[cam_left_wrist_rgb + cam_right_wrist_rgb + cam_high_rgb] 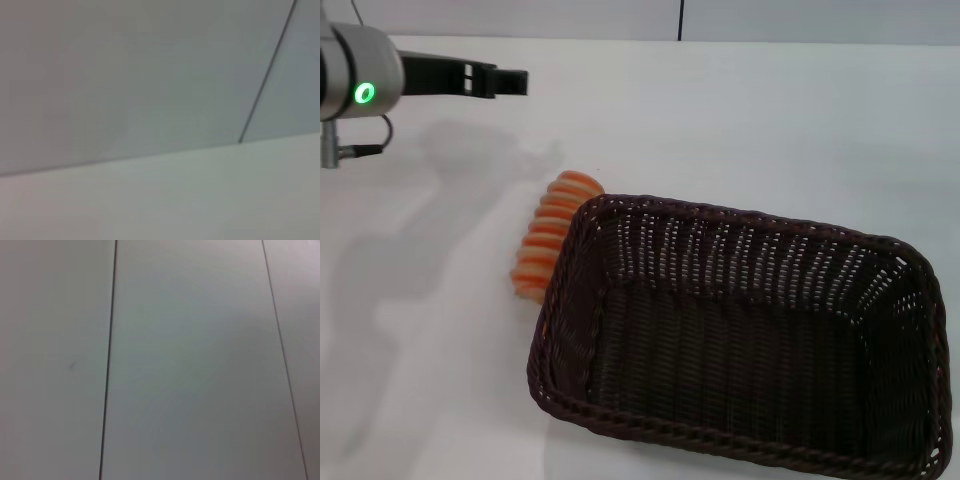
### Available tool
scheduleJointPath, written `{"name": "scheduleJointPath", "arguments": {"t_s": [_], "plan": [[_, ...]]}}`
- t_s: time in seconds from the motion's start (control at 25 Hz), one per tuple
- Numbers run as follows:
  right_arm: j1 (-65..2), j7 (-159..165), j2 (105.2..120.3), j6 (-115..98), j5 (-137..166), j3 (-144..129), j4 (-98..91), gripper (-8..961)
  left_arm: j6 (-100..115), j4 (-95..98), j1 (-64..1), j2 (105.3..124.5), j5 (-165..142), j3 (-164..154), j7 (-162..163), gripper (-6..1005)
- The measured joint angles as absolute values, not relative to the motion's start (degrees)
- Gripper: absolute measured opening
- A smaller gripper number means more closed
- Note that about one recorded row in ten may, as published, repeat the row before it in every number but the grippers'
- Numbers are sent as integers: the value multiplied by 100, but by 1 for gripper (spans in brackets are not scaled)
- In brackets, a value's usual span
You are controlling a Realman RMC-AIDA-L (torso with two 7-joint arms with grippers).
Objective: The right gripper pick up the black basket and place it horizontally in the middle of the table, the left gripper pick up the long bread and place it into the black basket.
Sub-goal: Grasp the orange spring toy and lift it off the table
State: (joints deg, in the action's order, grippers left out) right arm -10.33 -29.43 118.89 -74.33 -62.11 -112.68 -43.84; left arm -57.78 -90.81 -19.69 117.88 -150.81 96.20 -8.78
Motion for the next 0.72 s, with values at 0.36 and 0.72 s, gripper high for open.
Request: {"name": "scheduleJointPath", "arguments": {"t_s": [0.36,0.72], "plan": [[-1106,-2922,11865,-7383,-6193,-11181,-4282,384,-6506,-8125,-2862,11815,-15315,9595,-384,864],[-1138,-2748,11850,-7374,-6185,-11098,-4101,384,-6635,-7450,-3481,11840,-15302,9436,207,861]]}}
